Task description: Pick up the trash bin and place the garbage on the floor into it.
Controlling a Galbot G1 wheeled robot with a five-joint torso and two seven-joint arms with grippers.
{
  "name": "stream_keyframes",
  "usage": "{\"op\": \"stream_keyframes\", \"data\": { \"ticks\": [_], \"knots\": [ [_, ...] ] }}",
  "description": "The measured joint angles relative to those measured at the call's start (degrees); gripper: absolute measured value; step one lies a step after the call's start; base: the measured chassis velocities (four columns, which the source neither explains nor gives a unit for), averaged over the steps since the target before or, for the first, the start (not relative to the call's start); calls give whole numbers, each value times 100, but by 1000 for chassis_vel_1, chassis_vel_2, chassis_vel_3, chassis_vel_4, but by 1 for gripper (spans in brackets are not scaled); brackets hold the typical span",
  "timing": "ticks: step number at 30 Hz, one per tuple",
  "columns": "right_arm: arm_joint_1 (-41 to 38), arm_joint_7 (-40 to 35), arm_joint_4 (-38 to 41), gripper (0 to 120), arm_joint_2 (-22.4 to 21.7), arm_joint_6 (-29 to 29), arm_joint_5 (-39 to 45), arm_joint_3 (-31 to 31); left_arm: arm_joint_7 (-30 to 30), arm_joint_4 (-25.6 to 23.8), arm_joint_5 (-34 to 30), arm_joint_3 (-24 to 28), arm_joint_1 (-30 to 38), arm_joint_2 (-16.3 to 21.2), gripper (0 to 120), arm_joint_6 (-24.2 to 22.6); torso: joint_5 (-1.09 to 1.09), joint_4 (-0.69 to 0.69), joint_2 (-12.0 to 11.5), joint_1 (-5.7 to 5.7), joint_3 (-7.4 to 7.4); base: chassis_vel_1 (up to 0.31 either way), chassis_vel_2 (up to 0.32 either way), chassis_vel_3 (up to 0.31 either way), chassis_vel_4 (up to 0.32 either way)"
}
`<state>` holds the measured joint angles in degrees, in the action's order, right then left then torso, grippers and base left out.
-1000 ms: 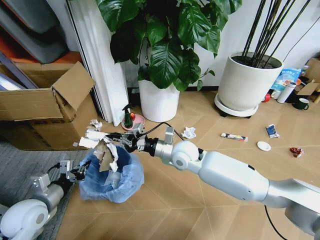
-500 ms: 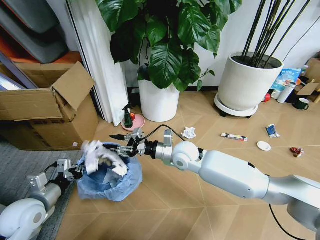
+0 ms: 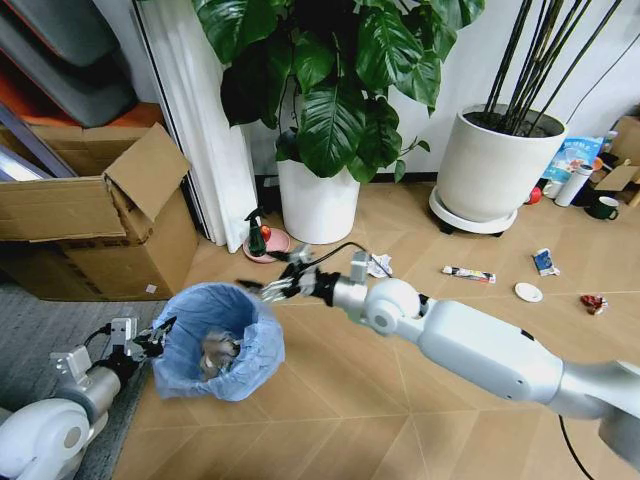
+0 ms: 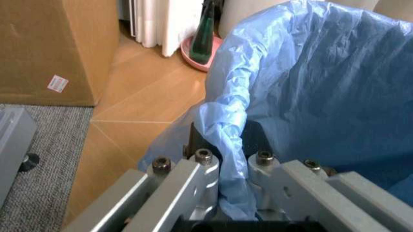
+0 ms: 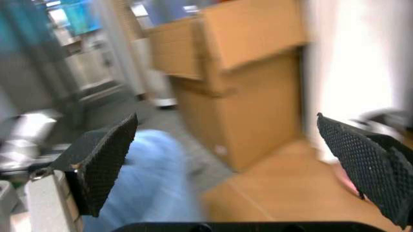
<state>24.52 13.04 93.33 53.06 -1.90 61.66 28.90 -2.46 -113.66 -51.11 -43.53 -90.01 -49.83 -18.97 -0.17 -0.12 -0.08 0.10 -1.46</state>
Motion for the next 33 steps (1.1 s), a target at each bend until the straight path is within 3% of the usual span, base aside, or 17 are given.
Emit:
{"op": "stream_keyframes", "data": {
  "ticks": [1,3,5,7,8,13,14,17,19,22,27,33],
  "knots": [
    [0,0,0,100,0,0,0,0,0,0,0,0,0,0,0,0,0,0,0,0,0,0,0,0,0],
    [711,-221,-75,100,-186,-18,-57,-761,6,-51,1,-64,-22,-77,0,0,2,-1,0,0,0,0,0,0,0],
    [870,-300,-76,100,-217,-29,-97,-936,7,-65,3,-78,-25,-102,0,0,1,-1,0,0,1,0,0,0,0],
    [1625,-751,-71,100,-308,-141,-394,-1715,11,-108,41,-117,-41,-183,0,0,2,-1,0,0,0,0,0,0,0],
    [1625,-751,-71,100,-308,-141,-394,-1715,11,-108,41,-117,-41,-183,0,0,2,-1,0,0,0,0,0,0,0],
    [3379,-998,66,100,-115,-297,-1187,-3664,-30,-131,344,-196,-139,-544,0,70,2,-1,0,0,1,0,0,0,0],
    [3379,-998,66,100,-115,-297,-1187,-3664,-30,-131,344,-196,-139,-544,0,70,2,-1,0,0,1,0,0,0,0],
    [4441,-990,437,100,259,-256,-1653,-4978,-68,-137,498,-221,-162,-718,0,119,3,0,0,0,1,0,0,0,0],
    [4597,-991,496,100,331,-251,-1726,-5155,-69,-139,504,-222,-162,-732,0,123,2,0,0,-1,2,0,0,0,0],
    [5530,-904,747,100,959,-249,-2294,-6201,-75,-162,549,-234,-160,-862,0,145,2,-4,1,-1,2,0,0,0,0],
    [5878,-756,755,100,1440,-324,-2347,-6664,-77,-176,588,-208,-168,-910,0,152,2,-1,0,-1,1,0,0,0,0],
    [5915,-712,638,100,1733,-351,-2294,-6806,-76,-255,610,-179,-222,-944,0,152,0,0,0,0,0,0,0,0,0]
  ]
}}
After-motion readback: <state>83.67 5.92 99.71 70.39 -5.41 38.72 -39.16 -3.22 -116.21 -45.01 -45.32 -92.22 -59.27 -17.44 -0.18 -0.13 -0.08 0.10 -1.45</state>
